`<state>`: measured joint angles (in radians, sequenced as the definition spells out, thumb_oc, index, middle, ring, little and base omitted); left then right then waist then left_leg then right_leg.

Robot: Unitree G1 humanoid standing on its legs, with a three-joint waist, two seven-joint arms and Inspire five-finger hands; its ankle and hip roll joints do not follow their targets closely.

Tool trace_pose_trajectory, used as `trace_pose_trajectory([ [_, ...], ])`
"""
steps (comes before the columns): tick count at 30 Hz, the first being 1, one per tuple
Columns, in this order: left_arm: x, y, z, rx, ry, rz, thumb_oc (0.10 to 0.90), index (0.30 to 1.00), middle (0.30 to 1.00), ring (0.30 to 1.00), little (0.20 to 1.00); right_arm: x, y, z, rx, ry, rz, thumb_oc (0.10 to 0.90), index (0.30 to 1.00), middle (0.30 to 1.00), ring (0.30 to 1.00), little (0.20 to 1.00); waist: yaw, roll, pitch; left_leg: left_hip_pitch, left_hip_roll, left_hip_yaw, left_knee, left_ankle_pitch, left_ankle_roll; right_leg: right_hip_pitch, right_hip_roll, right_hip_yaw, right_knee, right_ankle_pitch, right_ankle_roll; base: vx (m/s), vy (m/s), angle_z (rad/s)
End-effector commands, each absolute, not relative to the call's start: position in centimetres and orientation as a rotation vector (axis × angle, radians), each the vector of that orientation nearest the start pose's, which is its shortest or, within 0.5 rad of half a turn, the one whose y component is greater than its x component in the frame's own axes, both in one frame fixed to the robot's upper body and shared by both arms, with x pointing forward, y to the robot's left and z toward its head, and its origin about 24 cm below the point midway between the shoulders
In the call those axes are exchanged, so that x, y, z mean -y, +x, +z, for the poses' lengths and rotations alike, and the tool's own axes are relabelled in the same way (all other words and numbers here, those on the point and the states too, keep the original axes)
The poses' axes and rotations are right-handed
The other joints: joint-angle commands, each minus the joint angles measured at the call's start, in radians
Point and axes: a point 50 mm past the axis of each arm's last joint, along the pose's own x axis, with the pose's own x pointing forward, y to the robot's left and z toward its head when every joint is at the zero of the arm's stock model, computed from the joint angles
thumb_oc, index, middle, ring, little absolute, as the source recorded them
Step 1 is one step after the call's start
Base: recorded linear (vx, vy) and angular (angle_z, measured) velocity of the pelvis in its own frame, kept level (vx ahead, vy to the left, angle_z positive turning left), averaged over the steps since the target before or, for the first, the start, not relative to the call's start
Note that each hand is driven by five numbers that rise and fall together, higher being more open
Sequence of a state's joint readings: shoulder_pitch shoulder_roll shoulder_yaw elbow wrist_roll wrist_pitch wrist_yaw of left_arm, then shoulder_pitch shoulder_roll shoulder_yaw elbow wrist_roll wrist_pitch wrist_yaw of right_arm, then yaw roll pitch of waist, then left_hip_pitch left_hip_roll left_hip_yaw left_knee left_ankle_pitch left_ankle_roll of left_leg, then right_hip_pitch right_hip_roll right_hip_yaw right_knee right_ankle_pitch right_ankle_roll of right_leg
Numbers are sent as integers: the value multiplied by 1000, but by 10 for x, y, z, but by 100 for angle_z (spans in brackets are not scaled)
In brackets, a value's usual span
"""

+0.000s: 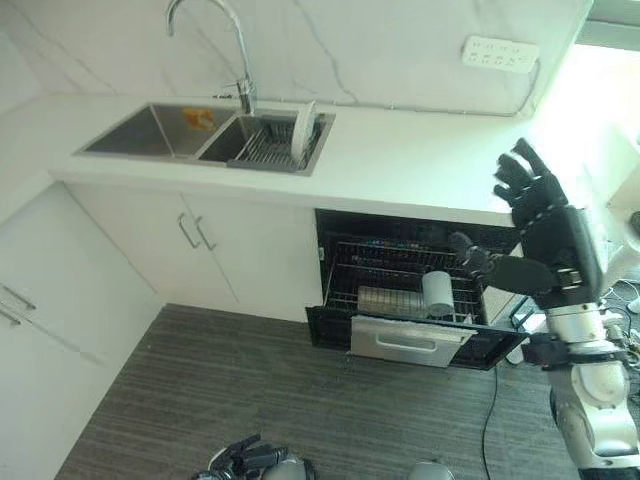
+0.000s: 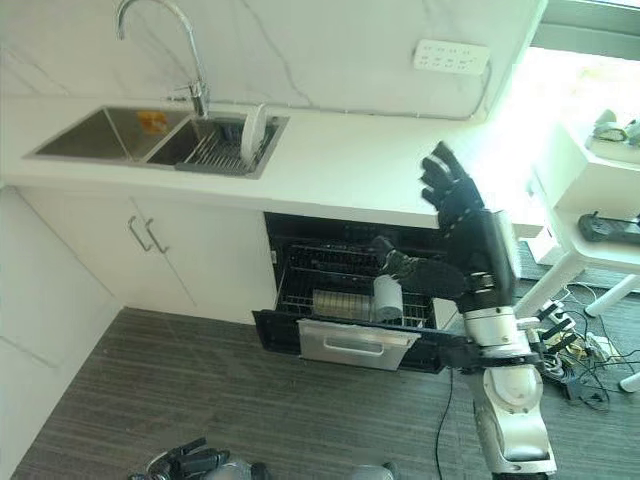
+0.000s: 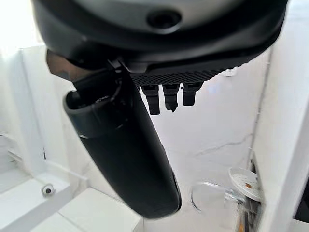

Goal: Place the dishes in the dishwasher.

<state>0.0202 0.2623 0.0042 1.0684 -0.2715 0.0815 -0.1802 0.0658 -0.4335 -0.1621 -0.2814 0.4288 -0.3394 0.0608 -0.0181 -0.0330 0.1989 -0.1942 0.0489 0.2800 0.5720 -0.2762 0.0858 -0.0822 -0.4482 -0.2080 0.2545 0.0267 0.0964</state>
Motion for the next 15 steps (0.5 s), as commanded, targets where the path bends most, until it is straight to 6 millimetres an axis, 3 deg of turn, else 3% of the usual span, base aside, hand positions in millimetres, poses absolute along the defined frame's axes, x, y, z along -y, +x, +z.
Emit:
trace_pose_trajectory([
  [1, -249, 84, -151, -1194, -194, 119, 800, 900, 900, 900, 900, 225, 221, 208, 879, -77, 135, 800, 900, 900, 900, 900, -16, 45, 23, 172, 84, -77, -272, 38, -73, 49, 216, -58, 45, -45, 80, 56, 293, -34],
  [2, -248, 84, -151, -1188, -210, 115, 800, 900, 900, 900, 900, 226, 222, 209, 879, -72, 131, 800, 900, 900, 900, 900, -21, 44, 23, 173, 75, -76, -272, 31, -68, 45, 245, -57, 45, -58, 75, 94, 255, -32],
  [4, -244, 87, -152, -1181, -244, 115, 800, 900, 900, 900, 900, 229, 222, 209, 878, -60, 114, 800, 900, 900, 900, 900, -29, 31, 21, 173, 32, -72, -272, 21, -65, 30, 339, -58, 45, -136, 29, 96, 180, -10],
  [5, -243, 87, -152, -1180, -250, 117, 800, 900, 900, 900, 900, 230, 223, 209, 876, -56, 111, 800, 900, 900, 900, 900, -30, 29, 21, 174, 27, -72, -272, 20, -65, 28, 346, -59, 45, -145, 24, 111, 156, 31],
  [6, -238, 87, -154, -1173, -275, 117, 800, 900, 900, 900, 900, 232, 224, 208, 860, -48, 116, 800, 900, 900, 900, 900, -29, 1, 17, 174, -28, -68, -272, 14, -66, -28, 377, -78, 45, -148, 18, 126, 139, 36],
  [9, -231, 83, -156, -1171, -285, 82, 800, 900, 900, 900, 900, 238, 225, 202, 827, -20, 122, 800, 900, 900, 900, 900, -37, -16, 8, 187, -79, -70, -272, -11, -57, -90, 365, -116, 45, -98, 30, 164, 95, -20],
  [15, -218, 91, -155, -1188, -289, -45, 800, 900, 900, 900, 900, 247, 221, 191, 811, 35, 116, 800, 900, 900, 900, 900, -55, -10, 11, 255, -98, -49, -272, 6, -72, -49, 342, -107, 45, -140, -16, 236, 77, 5],
])
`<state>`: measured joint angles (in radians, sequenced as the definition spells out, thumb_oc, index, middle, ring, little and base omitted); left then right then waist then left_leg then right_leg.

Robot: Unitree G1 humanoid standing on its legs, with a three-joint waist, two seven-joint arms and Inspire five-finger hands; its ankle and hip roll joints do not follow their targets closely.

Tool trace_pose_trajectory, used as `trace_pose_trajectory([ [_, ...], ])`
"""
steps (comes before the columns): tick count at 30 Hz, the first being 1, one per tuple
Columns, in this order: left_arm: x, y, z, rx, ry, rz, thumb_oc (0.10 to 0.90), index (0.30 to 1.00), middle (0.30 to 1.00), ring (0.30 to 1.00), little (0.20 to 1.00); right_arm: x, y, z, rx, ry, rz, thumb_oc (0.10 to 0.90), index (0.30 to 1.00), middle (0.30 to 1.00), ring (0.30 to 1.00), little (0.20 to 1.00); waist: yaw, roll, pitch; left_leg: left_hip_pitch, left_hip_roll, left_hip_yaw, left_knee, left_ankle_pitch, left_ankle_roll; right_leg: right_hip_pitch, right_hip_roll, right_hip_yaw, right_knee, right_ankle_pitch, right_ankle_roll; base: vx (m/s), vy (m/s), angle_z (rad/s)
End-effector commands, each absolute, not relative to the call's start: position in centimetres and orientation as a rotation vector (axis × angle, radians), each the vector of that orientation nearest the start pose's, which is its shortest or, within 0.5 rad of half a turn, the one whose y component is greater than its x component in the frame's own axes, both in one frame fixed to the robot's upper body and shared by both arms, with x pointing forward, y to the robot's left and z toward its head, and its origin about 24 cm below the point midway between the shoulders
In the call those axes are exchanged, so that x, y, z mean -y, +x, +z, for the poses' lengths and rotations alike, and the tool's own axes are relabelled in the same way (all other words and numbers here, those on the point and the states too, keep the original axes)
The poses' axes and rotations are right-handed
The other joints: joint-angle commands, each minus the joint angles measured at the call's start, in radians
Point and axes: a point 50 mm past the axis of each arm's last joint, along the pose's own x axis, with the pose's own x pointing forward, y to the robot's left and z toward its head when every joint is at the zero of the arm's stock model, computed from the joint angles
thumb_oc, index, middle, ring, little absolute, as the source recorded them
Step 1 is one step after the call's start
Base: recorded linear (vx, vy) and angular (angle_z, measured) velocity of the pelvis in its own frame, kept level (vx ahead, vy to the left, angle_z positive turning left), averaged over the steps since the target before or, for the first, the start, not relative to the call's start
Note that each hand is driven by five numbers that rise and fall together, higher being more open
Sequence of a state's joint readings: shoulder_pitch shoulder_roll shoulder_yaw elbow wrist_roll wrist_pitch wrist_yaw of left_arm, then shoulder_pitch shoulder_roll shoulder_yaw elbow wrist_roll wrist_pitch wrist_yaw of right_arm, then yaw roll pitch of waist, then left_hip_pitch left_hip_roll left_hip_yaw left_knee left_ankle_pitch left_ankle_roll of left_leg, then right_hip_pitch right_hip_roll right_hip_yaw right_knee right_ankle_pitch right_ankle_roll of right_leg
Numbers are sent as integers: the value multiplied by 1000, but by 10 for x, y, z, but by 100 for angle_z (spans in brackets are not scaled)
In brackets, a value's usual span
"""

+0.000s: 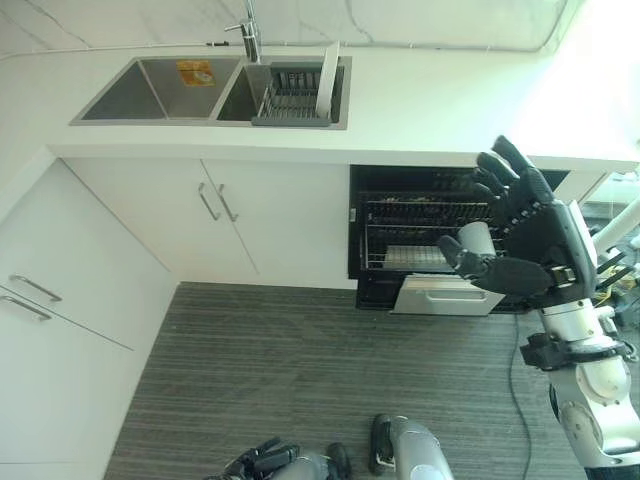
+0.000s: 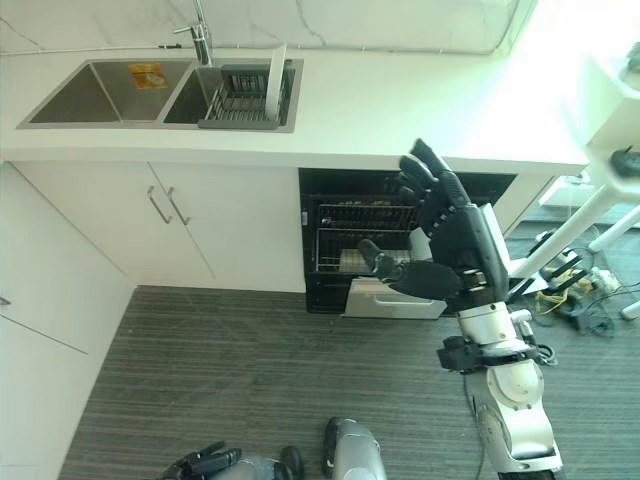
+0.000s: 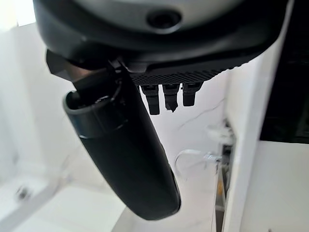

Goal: Place the dishes in the dishwasher.

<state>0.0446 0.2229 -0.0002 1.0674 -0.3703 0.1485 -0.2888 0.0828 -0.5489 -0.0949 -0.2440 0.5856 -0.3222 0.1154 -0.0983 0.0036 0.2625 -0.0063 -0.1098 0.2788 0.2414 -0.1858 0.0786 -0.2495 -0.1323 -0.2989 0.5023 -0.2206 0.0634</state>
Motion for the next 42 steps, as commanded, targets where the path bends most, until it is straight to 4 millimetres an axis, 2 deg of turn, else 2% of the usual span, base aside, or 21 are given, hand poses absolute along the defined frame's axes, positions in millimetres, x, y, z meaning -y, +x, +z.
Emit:
trace_pose_trajectory([
  [1, -215, 94, -155, -1190, -296, -38, 800, 900, 900, 900, 900, 248, 220, 190, 808, 15, 123, 800, 900, 900, 900, 900, 24, -51, -54, 105, 58, -22, 59, -33, -83, 137, 15, -25, -202, 88, -1, 159, 67, -6],
  [2, -215, 94, -155, -1190, -296, -38, 800, 900, 900, 900, 900, 248, 220, 190, 808, 15, 123, 800, 900, 900, 900, 900, 24, -51, -54, 105, 58, -22, 59, -33, -83, 137, 15, -25, -202, 88, -1, 160, 27, -1],
  [4, -213, 95, -156, -1197, -319, -23, 800, 900, 900, 900, 900, 245, 221, 187, 796, -20, 147, 800, 900, 900, 900, 900, 30, -59, -43, 19, 100, -36, 341, 80, -138, 173, 20, -4, -202, 54, -41, 184, -11, 3],
  [6, -213, 95, -156, -1210, -304, -35, 800, 900, 900, 900, 900, 244, 222, 187, 788, -33, 157, 800, 900, 900, 900, 900, 38, -69, -36, -53, 138, -34, 391, 86, -128, 186, 21, 25, -202, 51, -41, 187, 15, -28],
  [7, -214, 95, -156, -1215, -300, -45, 800, 900, 900, 900, 900, 243, 224, 187, 787, -30, 161, 800, 900, 900, 900, 900, 43, -73, -32, -77, 158, -22, 358, 83, -118, 191, 23, 44, -202, 49, -38, 193, 89, -18],
  [9, -213, 93, -156, -1219, -327, -51, 800, 900, 900, 900, 900, 238, 229, 190, 782, -37, 174, 800, 900, 900, 900, 900, 50, -75, -30, -78, 159, -16, 238, 84, -108, 199, 26, 77, -202, 39, -30, 229, 197, -53],
  [11, -211, 86, -158, -1232, -361, -40, 800, 900, 900, 900, 900, 231, 234, 191, 769, -43, 202, 800, 900, 900, 900, 900, 72, -60, -33, -97, 132, -77, 59, 129, -115, 207, 48, 139, -202, 22, -18, 324, 332, -84],
  [12, -207, 76, -162, -1242, -382, -34, 800, 900, 900, 900, 900, 224, 238, 190, 756, -37, 238, 800, 900, 900, 900, 900, 97, -27, -33, -199, 158, -157, 59, 144, -134, 228, 93, 188, -202, -6, -16, 373, 338, -67],
  [14, -204, 70, -163, -1243, -382, -55, 800, 900, 900, 900, 900, 217, 239, 189, 757, -58, 252, 800, 900, 900, 900, 900, 111, -2, -31, -279, 229, -176, 59, 160, -151, 260, 111, 199, -202, -34, -15, 356, 328, -124],
  [18, -201, 70, -164, -1254, -390, -67, 800, 900, 900, 900, 900, 218, 240, 191, 762, -67, 233, 800, 900, 900, 900, 900, 103, 1, -39, -261, 270, -139, 59, 146, -153, 276, 83, 180, -202, -41, -2, 193, 281, -73],
  [20, -202, 75, -163, -1265, -360, -69, 800, 900, 900, 900, 900, 226, 238, 191, 759, -37, 208, 800, 900, 900, 900, 900, 93, -4, -49, -242, 265, -127, 59, 130, -142, 284, 66, 175, -202, -35, 8, 176, 242, -29],
  [25, -207, 83, -162, -1272, -309, -70, 800, 900, 900, 900, 900, 231, 235, 189, 745, 4, 186, 800, 900, 900, 900, 900, 84, -3, -79, -179, 188, -184, 59, 44, -93, 304, 50, 175, -202, -23, 17, 221, 216, 7],
  [27, -209, 84, -162, -1280, -290, -71, 800, 900, 900, 900, 900, 227, 235, 188, 747, 13, 185, 800, 900, 900, 900, 900, 77, -3, -82, -161, 168, -193, 59, 25, -65, 318, 49, 178, -202, 28, 30, 158, 147, 6],
  [29, -210, 84, -162, -1286, -268, -81, 800, 900, 900, 900, 900, 223, 234, 187, 749, 15, 179, 800, 900, 900, 900, 900, 63, 2, -81, -145, 150, -201, 59, 4, -33, 332, 54, 177, -202, 130, 54, 134, 158, 8],
  [33, -211, 81, -163, -1291, -243, -85, 800, 900, 900, 900, 900, 222, 232, 182, 736, 29, 170, 800, 900, 900, 900, 900, 57, 10, -63, -114, 126, -187, 59, -25, 3, 239, 22, 135, 2, 213, 80, 102, 143, 14],
  [34, -211, 79, -163, -1286, -252, -61, 800, 900, 900, 900, 900, 220, 233, 180, 737, 35, 181, 800, 900, 900, 900, 900, 56, 18, -55, -100, 130, -184, 59, -34, 3, 181, 19, 119, 45, 226, 77, 92, 49, 13],
  [36, -214, 79, -162, -1277, -272, -44, 800, 900, 900, 900, 900, 221, 232, 182, 757, 35, 194, 800, 900, 900, 900, 900, 44, 13, -44, -94, 125, -191, 59, -45, -8, 153, 82, 109, -120, 174, 52, 147, -105, -14],
  [37, -214, 81, -161, -1274, -266, -50, 800, 900, 900, 900, 900, 224, 231, 184, 769, 25, 189, 800, 900, 900, 900, 900, 35, 0, -35, -81, 104, -200, 59, -55, -13, 116, 81, 111, -202, 177, 48, 148, -156, -23],
  [38, -216, 81, -161, -1272, -262, -51, 800, 900, 900, 900, 900, 226, 231, 185, 774, 27, 187, 800, 900, 900, 900, 900, 29, -10, -30, -71, 90, -205, 59, -66, -13, 71, 68, 112, -202, 177, 52, 121, -131, -9],
  [39, -218, 80, -160, -1271, -261, -44, 800, 900, 900, 900, 900, 229, 230, 186, 777, 33, 186, 800, 900, 900, 900, 900, 20, -18, -24, -54, 73, -218, 59, -88, -3, 11, 54, 114, -202, 235, 73, 114, -127, 7],
  [42, -219, 75, -161, -1271, -260, -33, 800, 900, 900, 900, 900, 232, 230, 186, 785, 31, 178, 800, 900, 900, 900, 900, 22, -16, -33, -69, 80, -231, 59, -77, -27, 13, 61, 127, -202, 164, 49, 119, -149, 51],
])
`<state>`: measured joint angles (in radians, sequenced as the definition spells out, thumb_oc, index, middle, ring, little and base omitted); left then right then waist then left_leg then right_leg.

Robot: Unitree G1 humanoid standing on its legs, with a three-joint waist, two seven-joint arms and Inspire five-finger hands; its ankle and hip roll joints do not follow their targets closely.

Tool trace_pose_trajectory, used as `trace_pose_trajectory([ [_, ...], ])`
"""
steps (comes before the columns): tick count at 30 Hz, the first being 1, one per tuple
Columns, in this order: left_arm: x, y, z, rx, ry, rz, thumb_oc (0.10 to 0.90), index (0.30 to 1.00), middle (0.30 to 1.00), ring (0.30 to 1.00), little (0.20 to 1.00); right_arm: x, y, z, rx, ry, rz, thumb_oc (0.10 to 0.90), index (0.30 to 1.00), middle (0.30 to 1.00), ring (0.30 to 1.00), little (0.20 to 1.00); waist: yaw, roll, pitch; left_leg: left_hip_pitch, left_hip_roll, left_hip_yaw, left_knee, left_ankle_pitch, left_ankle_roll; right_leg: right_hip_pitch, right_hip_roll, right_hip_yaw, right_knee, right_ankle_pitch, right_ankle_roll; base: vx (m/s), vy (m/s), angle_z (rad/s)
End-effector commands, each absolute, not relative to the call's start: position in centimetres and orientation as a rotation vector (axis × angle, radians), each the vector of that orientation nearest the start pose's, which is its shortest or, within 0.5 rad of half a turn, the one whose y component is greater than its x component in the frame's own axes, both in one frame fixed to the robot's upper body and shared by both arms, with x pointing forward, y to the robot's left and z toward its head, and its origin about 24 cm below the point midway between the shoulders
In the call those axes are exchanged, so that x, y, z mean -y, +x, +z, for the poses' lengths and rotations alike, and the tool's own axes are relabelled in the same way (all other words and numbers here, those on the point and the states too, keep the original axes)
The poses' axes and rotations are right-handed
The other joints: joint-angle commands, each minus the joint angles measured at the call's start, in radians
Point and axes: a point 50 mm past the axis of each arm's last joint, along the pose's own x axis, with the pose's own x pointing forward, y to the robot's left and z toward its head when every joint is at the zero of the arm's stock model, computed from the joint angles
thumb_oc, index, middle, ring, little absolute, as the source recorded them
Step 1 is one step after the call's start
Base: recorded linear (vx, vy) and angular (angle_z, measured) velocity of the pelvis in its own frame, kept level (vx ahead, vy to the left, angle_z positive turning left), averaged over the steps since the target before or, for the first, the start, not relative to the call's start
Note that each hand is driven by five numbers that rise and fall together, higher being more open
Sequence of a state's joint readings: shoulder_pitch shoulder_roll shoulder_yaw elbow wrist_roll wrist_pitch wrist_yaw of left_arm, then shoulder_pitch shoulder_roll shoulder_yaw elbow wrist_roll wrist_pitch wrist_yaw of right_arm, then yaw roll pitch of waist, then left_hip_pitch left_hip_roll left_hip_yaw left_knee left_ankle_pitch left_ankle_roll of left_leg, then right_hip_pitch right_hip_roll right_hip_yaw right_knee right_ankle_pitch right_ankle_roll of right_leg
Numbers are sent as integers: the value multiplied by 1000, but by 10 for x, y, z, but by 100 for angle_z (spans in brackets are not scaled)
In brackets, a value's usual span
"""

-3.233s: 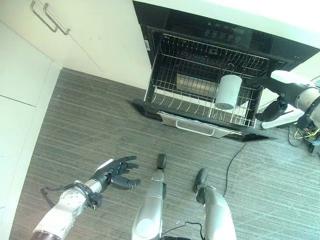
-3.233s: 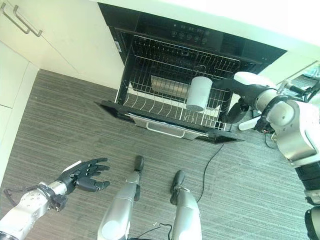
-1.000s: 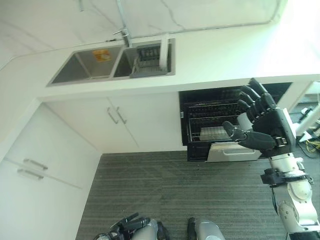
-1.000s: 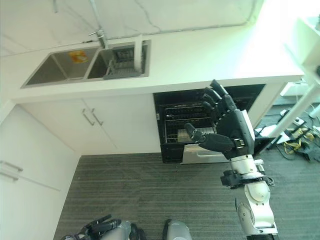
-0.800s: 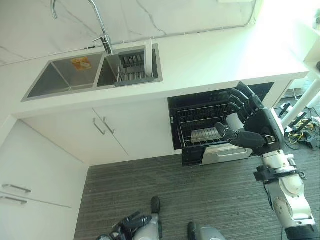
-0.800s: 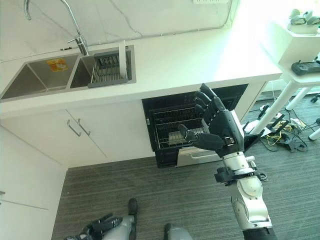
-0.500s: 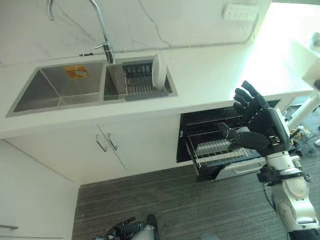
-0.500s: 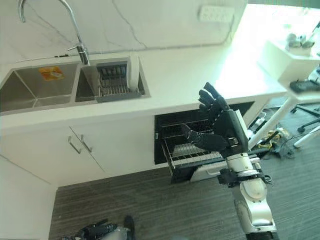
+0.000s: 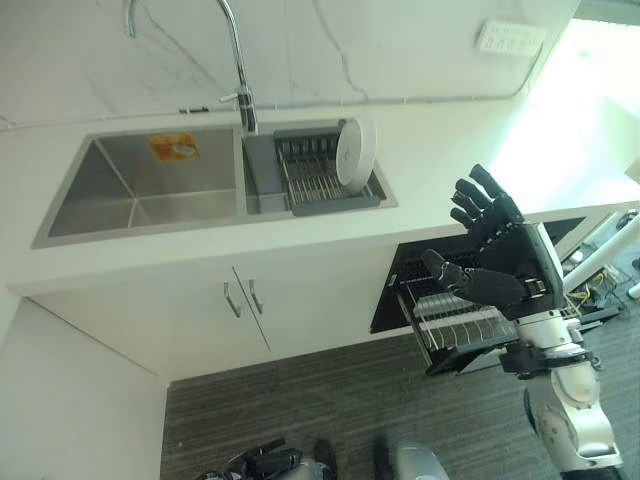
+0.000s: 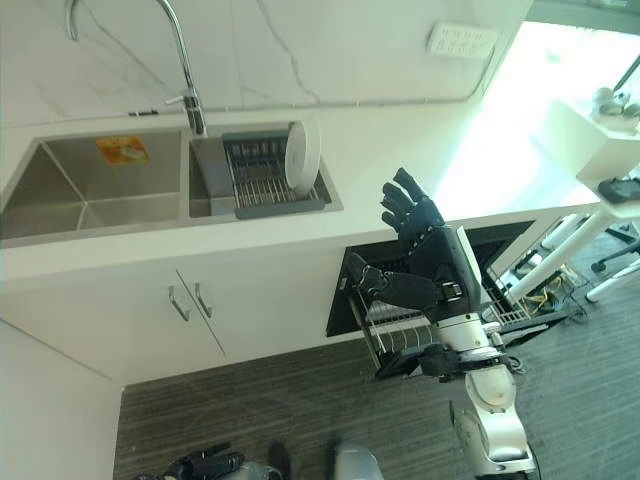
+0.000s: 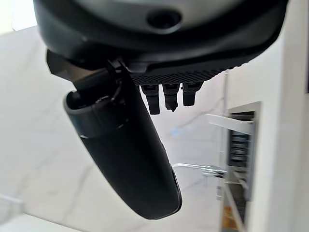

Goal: Place the dishes in the dishwasher.

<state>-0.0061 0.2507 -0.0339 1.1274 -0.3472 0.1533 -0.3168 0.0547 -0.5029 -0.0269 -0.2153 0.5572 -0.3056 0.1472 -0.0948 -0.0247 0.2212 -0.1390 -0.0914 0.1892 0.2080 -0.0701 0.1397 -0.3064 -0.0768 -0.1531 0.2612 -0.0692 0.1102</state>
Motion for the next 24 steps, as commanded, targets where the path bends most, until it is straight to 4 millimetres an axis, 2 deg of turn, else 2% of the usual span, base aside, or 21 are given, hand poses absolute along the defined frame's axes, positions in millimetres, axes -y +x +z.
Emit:
trace_pose_trajectory([
  [1, -219, 73, -161, -1273, -261, -37, 800, 900, 900, 900, 900, 232, 230, 186, 786, 26, 178, 800, 900, 900, 900, 900, 22, 12, 2, 60, 67, -132, 92, -189, -96, 80, 4, -26, 39, -2, -2, 126, -120, 48],
  [7, -213, 63, -164, -1294, -304, -9, 800, 900, 900, 900, 900, 224, 232, 186, 770, 7, 198, 800, 900, 900, 900, 900, 41, 11, -18, 63, 82, -126, 92, -163, -117, 149, 30, -2, 39, -69, -36, 160, -130, 7],
  [10, -212, 65, -164, -1274, -333, 13, 800, 900, 900, 900, 900, 224, 232, 188, 770, 3, 200, 800, 900, 900, 900, 900, 47, -7, -11, 107, 82, -107, 92, -148, -122, 172, 22, 6, 39, -85, -53, 142, -140, 0],
  [12, -211, 69, -163, -1252, -349, 18, 800, 900, 900, 900, 900, 226, 231, 187, 767, -3, 192, 800, 900, 900, 900, 900, 60, -33, 4, 128, 77, -92, 106, -53, -139, 197, 4, 25, 39, -95, -66, 139, -150, -5],
  [14, -210, 71, -162, -1236, -344, -1, 800, 900, 900, 900, 900, 227, 232, 183, 762, -4, 196, 800, 900, 900, 900, 900, 77, -40, 31, 38, 93, -93, 264, -27, -144, 228, 6, 51, 39, -99, -78, 138, -82, -9],
  [18, -206, 67, -163, -1244, -355, -4, 800, 900, 900, 900, 900, 219, 236, 181, 750, -22, 223, 800, 900, 900, 900, 900, 106, -12, 34, 18, 64, -137, 92, -14, -139, 251, 25, 85, 39, -123, -65, 169, 123, -30],
  [19, -205, 64, -164, -1250, -355, -5, 800, 900, 900, 900, 900, 217, 238, 181, 747, -21, 226, 800, 900, 900, 900, 900, 113, 7, 36, -25, 70, -162, 92, -11, -149, 261, 41, 93, 39, -131, -63, 169, 180, -54],
  [20, -204, 60, -165, -1255, -353, -9, 800, 900, 900, 900, 900, 216, 238, 182, 746, -21, 224, 800, 900, 900, 900, 900, 121, 21, 39, -72, 71, -179, 92, 16, -161, 274, 56, 105, 39, -141, -65, 177, 166, -47],
  [22, -202, 55, -167, -1266, -349, -16, 800, 900, 900, 900, 900, 214, 239, 182, 747, -24, 216, 800, 900, 900, 900, 900, 135, 34, 41, -138, 67, -182, 92, 47, -173, 297, 71, 120, 39, -161, -69, 197, 162, -24],
  [24, -204, 52, -167, -1280, -350, -10, 800, 900, 900, 900, 900, 212, 241, 183, 744, -22, 209, 800, 900, 900, 900, 900, 133, 35, 28, -137, 74, -149, 92, 6, -159, 292, 63, 111, 39, -167, -59, 154, 184, -12],
])
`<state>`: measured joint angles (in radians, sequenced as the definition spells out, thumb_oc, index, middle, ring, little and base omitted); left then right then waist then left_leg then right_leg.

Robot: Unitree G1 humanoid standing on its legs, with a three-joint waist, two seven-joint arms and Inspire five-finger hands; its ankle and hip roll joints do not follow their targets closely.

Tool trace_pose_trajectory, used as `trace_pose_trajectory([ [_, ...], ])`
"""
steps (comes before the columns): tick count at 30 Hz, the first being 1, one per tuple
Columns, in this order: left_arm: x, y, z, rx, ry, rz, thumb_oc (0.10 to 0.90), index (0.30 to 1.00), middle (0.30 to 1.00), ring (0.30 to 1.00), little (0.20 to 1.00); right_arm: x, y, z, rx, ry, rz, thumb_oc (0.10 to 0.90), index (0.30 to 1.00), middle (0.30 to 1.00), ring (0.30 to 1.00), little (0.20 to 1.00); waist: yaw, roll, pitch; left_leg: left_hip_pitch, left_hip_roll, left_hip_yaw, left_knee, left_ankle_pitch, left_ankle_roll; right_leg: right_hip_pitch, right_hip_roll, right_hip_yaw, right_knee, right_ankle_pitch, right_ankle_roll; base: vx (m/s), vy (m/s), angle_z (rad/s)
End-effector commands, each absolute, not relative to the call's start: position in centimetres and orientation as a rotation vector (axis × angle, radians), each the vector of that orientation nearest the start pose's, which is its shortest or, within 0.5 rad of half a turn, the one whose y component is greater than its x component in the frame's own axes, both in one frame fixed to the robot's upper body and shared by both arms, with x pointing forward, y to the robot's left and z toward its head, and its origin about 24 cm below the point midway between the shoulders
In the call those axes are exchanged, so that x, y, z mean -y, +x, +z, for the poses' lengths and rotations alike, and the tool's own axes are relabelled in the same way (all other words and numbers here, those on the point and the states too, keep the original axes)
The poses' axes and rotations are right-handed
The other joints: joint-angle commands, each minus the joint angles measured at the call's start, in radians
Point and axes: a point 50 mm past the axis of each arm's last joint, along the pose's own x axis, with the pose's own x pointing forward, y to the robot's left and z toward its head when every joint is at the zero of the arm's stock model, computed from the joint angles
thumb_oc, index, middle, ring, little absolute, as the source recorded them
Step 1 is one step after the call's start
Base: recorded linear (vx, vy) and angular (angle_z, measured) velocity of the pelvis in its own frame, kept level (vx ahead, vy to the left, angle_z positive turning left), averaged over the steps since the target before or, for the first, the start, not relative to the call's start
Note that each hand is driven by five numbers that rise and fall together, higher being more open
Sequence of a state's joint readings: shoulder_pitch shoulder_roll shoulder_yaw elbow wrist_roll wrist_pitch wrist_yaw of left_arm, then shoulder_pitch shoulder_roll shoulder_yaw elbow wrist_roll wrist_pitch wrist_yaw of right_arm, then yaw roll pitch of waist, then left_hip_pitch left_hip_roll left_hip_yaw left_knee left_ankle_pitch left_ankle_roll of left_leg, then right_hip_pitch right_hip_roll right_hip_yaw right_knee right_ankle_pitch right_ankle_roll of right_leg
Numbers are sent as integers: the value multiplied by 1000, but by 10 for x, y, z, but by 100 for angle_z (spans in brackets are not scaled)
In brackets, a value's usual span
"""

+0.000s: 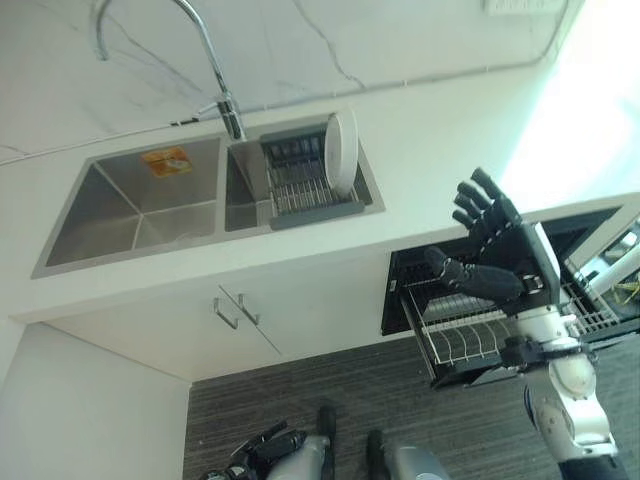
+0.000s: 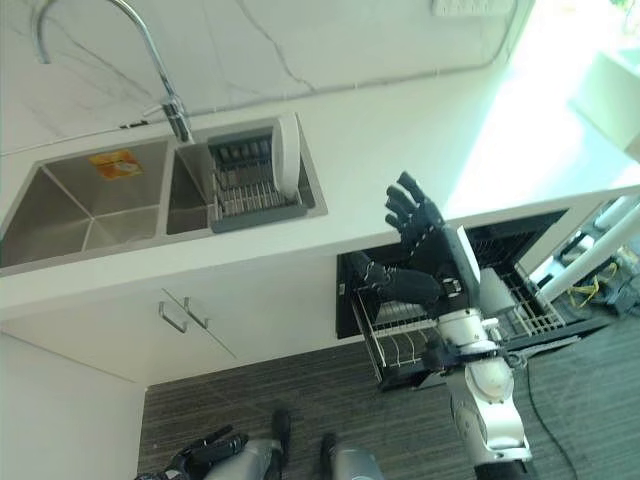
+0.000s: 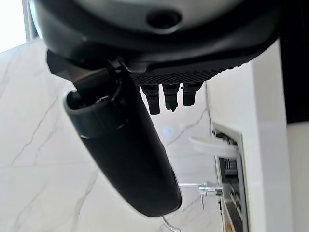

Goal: Place the dishes in the dishwasher.

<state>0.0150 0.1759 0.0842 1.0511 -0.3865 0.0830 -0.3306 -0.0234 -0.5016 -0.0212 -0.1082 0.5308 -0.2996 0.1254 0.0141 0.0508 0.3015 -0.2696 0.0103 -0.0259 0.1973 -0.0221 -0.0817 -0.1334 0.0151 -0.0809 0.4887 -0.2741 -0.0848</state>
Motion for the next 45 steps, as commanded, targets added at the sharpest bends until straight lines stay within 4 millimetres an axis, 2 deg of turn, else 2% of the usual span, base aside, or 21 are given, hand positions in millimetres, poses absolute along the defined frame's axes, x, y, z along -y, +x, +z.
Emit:
trace_pose_trajectory([
  [1, -203, 51, -168, -1285, -350, -8, 800, 900, 900, 900, 900, 212, 241, 182, 741, -17, 211, 800, 900, 900, 900, 900, 24, -39, -57, -4, -31, 62, 103, -48, 66, 117, -31, 39, -189, 40, 138, 142, 191, -49],
  [5, -210, 48, -168, -1312, -304, -7, 800, 900, 900, 900, 900, 212, 238, 179, 734, 34, 221, 800, 900, 900, 900, 900, 6, -32, -84, 46, -33, 70, 103, -109, 100, 129, -34, 10, -189, 36, 146, 164, 135, -40],
  [6, -213, 48, -168, -1316, -289, -2, 800, 900, 900, 900, 900, 210, 237, 178, 736, 29, 230, 800, 900, 900, 900, 900, 1, -30, -88, 58, -34, 73, 103, -121, 111, 140, -33, -4, -189, 54, 150, 151, 73, -3],
  [8, -218, 49, -167, -1322, -271, 18, 800, 900, 900, 900, 900, 206, 237, 178, 740, 41, 244, 800, 900, 900, 900, 900, -7, -21, -86, 77, -33, 64, 103, -140, 132, 150, -31, -34, -189, 127, 166, 111, 49, 2],
  [9, -219, 49, -167, -1322, -271, 21, 800, 900, 900, 900, 900, 206, 237, 178, 740, 43, 246, 800, 900, 900, 900, 900, -9, -19, -85, 80, -32, 61, 103, -142, 134, 150, -30, -38, -189, 138, 169, 93, 38, 3],
  [10, -222, 49, -167, -1320, -277, 35, 800, 900, 900, 900, 900, 202, 237, 177, 741, 52, 259, 800, 900, 900, 900, 900, -15, -7, -74, 102, -30, 46, 103, -159, 147, 106, -43, -59, -119, 178, 184, 73, 13, 3],
  [11, -222, 49, -166, -1318, -285, 36, 800, 900, 900, 900, 900, 199, 237, 176, 742, 54, 266, 800, 900, 900, 900, 900, -17, -1, -68, 117, -26, 45, 103, -168, 149, 74, -61, -73, -90, 185, 192, 72, -1, -5],
  [13, -222, 49, -166, -1314, -294, 35, 800, 900, 900, 900, 900, 197, 237, 176, 742, 56, 273, 800, 900, 900, 900, 900, -17, 7, -64, 128, -18, 48, 103, -176, 146, 56, -87, -93, -113, 194, 199, 45, -66, -10],
  [14, -224, 49, -166, -1311, -300, 35, 800, 900, 900, 900, 900, 198, 237, 176, 748, 59, 280, 800, 900, 900, 900, 900, -18, 9, -61, 130, -8, 53, 103, -181, 139, 56, -110, -103, -189, 194, 201, 28, -137, -9],
  [16, -224, 51, -166, -1302, -306, 40, 800, 900, 900, 900, 900, 198, 239, 178, 760, 66, 292, 800, 900, 900, 900, 900, -21, -9, -51, 135, -14, 53, 103, -195, 131, -25, -169, -73, -189, 179, 215, 3, -190, -24],
  [19, -223, 52, -166, -1281, -339, 81, 800, 900, 900, 900, 900, 191, 241, 181, 777, 71, 342, 800, 900, 900, 900, 900, -27, -30, -47, 152, -2, 59, 103, -236, 116, -132, -233, -27, -189, 229, 249, 60, -263, -29],
  [22, -223, 45, -166, -1285, -343, 116, 800, 900, 900, 900, 900, 186, 240, 180, 751, 73, 378, 800, 900, 900, 900, 900, -3, -50, -68, 150, 31, 82, 103, -239, 97, -122, -237, -54, -189, 189, 259, 150, -341, -13],
  [27, -219, 45, -167, -1269, -356, 142, 800, 900, 900, 900, 900, 188, 238, 181, 733, 64, 366, 800, 900, 900, 900, 900, -6, -60, -89, 162, 69, 70, 103, -230, 56, -87, -198, -55, -189, 141, 227, 120, -226, 4],
  [30, -214, 45, -168, -1265, -319, 114, 800, 900, 900, 900, 900, 195, 240, 182, 722, 31, 336, 800, 900, 900, 900, 900, 3, -63, -76, 159, 70, 56, 103, -171, 35, -57, -182, -41, -189, 128, 206, 126, -124, 20],
  [33, -209, 45, -169, -1278, -305, 70, 800, 900, 900, 900, 900, 198, 241, 184, 744, -6, 306, 800, 900, 900, 900, 900, 15, -36, -59, 80, 86, 46, 103, -122, 12, -48, -166, -41, -189, 118, 206, 59, 63, 3],
  [36, -210, 45, -169, -1314, -256, 39, 800, 900, 900, 900, 900, 205, 238, 185, 753, 20, 274, 800, 900, 900, 900, 900, 8, -26, -75, 56, 93, 48, 103, -141, 17, -42, -190, -80, -189, 113, 221, 113, 180, -2],
  [39, -220, 40, -169, -1352, -279, 86, 800, 900, 900, 900, 900, 201, 233, 177, 741, 51, 286, 800, 900, 900, 900, 900, 2, -33, -103, 83, 74, 54, 103, -173, 32, -25, -214, -96, -189, 110, 234, 139, 114, -7],
  [41, -219, 36, -170, -1359, -295, 100, 800, 900, 900, 900, 900, 200, 235, 173, 709, 59, 300, 800, 900, 900, 900, 900, 3, -39, -117, 100, 72, 67, 103, -191, 41, -17, -225, -97, -189, 104, 239, 87, 64, -2],
  [43, -219, 35, -170, -1366, -299, 100, 800, 900, 900, 900, 900, 198, 241, 167, 636, 193, 353, 800, 900, 900, 900, 900, 8, -44, -123, 111, 68, 68, 103, -199, 47, -8, -227, -94, -189, 102, 241, 69, 27, -6],
  [45, -217, 33, -171, -1374, -288, 92, 800, 900, 900, 900, 900, 192, 245, 166, 619, 195, 380, 800, 900, 900, 900, 900, 19, -48, -127, 119, 63, 63, 103, -205, 51, 0, -229, -95, -189, 100, 242, 61, -7, -2],
])
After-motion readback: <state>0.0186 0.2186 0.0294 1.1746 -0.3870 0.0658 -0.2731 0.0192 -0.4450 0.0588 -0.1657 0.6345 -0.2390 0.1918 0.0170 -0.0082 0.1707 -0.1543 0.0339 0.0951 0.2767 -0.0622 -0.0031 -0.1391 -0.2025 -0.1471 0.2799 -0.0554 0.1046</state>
